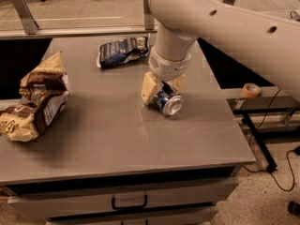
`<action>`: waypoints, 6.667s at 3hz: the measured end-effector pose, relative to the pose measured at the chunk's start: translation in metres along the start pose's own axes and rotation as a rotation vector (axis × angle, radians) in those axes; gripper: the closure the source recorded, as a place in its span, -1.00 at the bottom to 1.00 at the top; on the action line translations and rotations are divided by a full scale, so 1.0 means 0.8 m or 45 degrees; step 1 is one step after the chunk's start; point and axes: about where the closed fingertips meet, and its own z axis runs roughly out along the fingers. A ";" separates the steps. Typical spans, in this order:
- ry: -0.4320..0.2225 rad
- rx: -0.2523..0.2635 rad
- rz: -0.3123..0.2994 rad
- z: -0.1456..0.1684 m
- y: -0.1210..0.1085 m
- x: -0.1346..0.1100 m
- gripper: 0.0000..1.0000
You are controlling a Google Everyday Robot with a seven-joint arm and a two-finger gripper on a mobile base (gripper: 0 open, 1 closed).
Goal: Place pepsi can upright
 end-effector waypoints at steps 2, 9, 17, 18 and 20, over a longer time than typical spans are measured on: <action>-0.021 0.007 -0.222 -0.025 -0.011 -0.018 0.74; -1.253 -0.686 -0.433 -0.119 -0.020 -0.078 1.00; -1.599 -0.712 -0.634 -0.048 0.012 -0.073 -1.00; -1.586 -0.692 -0.624 -0.046 0.007 -0.067 -1.00; -1.514 -0.583 -0.588 -0.038 -0.036 -0.039 -1.00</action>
Offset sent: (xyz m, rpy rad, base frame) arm 0.0318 -0.0127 0.0646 -0.0185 -0.1194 0.3638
